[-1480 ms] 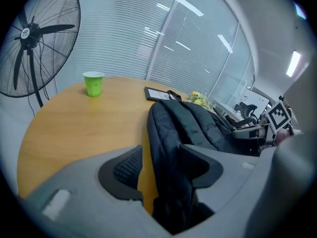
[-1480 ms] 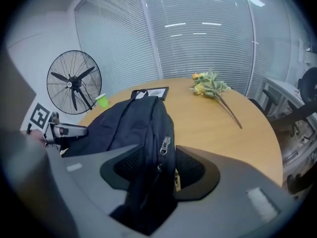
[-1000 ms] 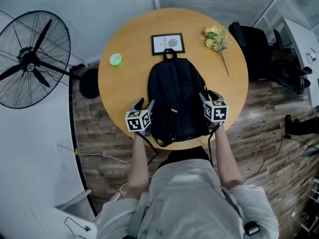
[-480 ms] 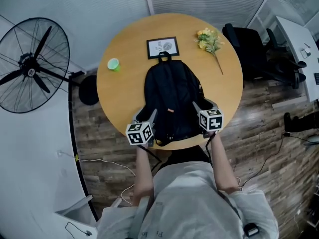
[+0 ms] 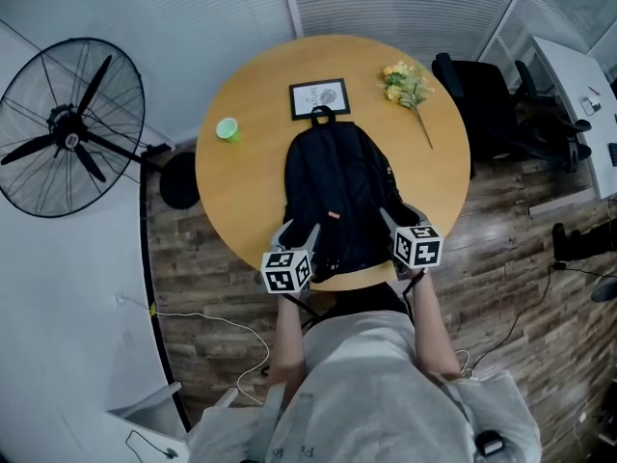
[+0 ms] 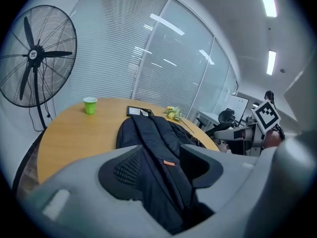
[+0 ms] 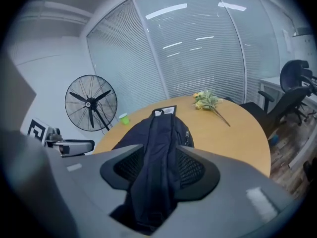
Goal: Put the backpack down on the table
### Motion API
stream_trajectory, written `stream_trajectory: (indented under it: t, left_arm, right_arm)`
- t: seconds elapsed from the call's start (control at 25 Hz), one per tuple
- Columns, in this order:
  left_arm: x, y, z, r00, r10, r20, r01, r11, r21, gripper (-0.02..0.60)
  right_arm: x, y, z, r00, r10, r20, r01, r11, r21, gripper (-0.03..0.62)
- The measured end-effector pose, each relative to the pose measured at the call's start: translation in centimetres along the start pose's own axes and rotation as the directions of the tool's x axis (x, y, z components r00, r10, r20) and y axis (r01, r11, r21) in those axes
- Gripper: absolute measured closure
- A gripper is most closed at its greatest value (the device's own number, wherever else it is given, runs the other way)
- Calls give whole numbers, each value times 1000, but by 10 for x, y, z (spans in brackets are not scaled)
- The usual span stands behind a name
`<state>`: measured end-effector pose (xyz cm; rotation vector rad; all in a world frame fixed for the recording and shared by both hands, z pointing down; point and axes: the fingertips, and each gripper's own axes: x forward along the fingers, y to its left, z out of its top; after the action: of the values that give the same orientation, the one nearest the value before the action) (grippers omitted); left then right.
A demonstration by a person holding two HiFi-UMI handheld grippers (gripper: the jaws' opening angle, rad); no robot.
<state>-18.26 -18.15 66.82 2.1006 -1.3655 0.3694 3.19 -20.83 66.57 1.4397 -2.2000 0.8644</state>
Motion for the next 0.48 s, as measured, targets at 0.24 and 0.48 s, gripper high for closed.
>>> stream_trajectory:
  t: [0.24,0.48]
  left_arm:
    - [-3,3,8,1000,1,21,-1,1000,-6,339]
    - [-1,-3,6,1000,-19,11,19,1000,-1,341]
  right_arm:
    - [-2,4,7,1000,13,19,-13,1000,-7,399]
    - [-2,10,4,999,36,10,-36,999,2,417]
